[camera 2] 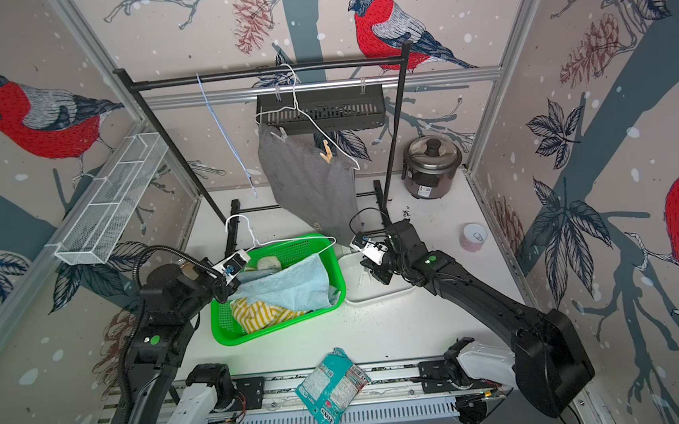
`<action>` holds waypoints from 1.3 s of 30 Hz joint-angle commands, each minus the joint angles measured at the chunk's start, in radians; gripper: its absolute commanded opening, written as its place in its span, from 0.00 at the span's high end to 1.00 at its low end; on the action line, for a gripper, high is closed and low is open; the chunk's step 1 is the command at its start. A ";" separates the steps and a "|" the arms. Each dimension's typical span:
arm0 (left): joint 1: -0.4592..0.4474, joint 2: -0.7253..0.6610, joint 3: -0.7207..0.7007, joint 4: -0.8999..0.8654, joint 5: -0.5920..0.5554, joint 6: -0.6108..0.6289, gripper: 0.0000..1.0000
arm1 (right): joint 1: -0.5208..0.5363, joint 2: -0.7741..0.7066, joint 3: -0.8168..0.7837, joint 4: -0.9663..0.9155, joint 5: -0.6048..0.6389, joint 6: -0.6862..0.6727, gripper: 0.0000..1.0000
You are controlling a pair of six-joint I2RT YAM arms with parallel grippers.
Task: Remove the clothespins securing towels to the hanger
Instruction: Place the clothespin in the storage box.
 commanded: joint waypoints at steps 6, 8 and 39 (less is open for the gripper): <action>-0.002 -0.004 0.007 0.037 0.008 0.002 1.00 | -0.002 0.123 -0.003 0.062 -0.008 0.010 0.84; -0.003 -0.005 0.005 0.038 0.007 0.002 1.00 | -0.001 0.151 -0.002 0.057 -0.005 0.005 0.83; -0.004 -0.019 -0.014 0.041 0.026 0.004 1.00 | 0.013 -0.051 0.105 -0.001 -0.020 -0.012 0.40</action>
